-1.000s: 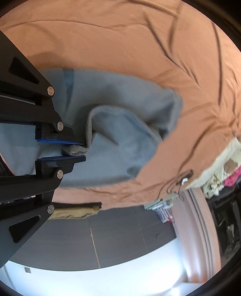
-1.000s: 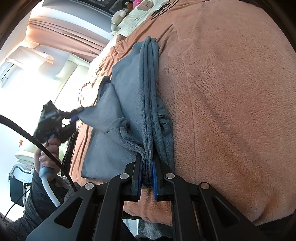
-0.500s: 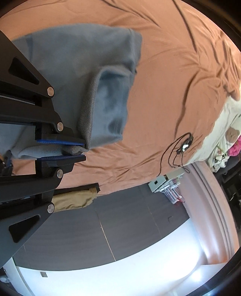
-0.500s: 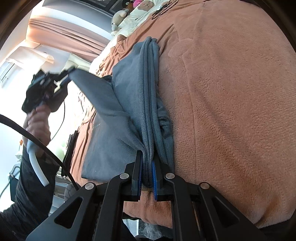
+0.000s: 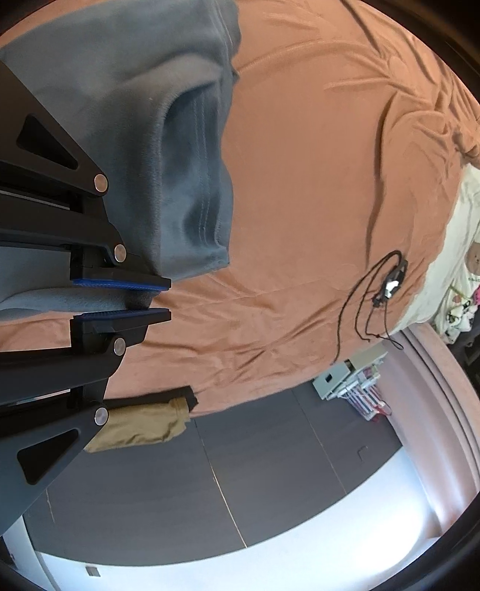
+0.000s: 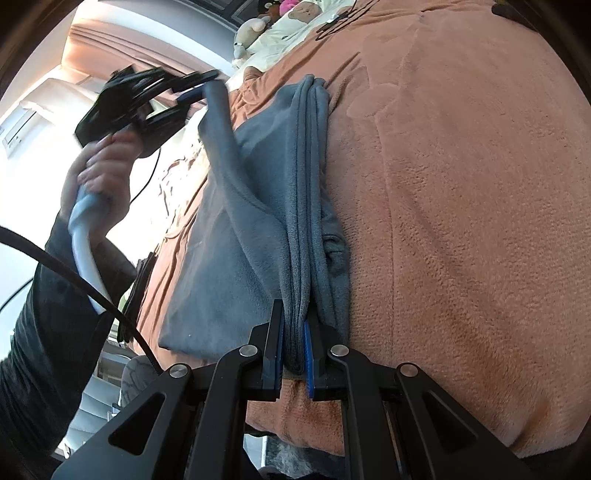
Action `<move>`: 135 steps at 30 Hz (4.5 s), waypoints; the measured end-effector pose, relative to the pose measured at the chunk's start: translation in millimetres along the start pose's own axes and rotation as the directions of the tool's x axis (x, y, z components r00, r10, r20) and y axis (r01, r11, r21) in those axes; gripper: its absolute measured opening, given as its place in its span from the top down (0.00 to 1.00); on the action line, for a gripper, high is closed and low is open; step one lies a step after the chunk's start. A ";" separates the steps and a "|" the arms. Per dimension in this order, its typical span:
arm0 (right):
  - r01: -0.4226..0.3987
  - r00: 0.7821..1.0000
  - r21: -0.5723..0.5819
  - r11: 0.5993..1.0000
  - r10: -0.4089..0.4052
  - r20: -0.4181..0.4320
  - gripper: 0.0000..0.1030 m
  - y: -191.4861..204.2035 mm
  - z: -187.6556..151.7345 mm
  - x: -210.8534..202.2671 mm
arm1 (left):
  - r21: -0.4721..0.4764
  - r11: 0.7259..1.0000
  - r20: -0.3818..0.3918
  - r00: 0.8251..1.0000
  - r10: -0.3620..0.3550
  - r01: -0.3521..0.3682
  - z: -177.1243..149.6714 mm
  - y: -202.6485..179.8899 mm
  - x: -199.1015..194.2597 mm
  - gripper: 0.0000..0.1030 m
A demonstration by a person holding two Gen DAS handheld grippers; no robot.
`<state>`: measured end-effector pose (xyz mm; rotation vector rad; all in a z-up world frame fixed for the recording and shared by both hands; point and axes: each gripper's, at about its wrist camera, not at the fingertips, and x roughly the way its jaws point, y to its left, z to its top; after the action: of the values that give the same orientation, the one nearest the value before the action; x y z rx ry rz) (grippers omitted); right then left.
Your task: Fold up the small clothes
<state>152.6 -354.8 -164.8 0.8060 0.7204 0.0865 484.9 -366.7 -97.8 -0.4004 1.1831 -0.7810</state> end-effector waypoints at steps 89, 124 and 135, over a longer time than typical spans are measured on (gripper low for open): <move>0.179 0.983 -0.108 0.978 -0.182 -0.026 0.97 44.6 186.8 112.8 | -0.110 0.914 0.018 0.919 0.395 -0.390 -76.5 171.9 -84.0 0.57; 0.212 0.949 -0.289 0.933 -0.267 -0.168 0.35 47.1 170.2 104.7 | -0.035 0.930 0.012 0.930 0.368 -0.367 -104.5 161.6 -106.6 0.54; 0.022 0.986 -0.047 0.999 -0.030 -0.162 0.35 1.8 193.7 114.5 | -0.152 0.958 0.044 0.967 0.252 -0.243 -66.2 181.3 -96.8 0.54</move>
<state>360.0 -437.2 -136.0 0.7516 0.8799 0.1457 467.4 -165.8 -175.0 -0.3852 1.2078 -0.4632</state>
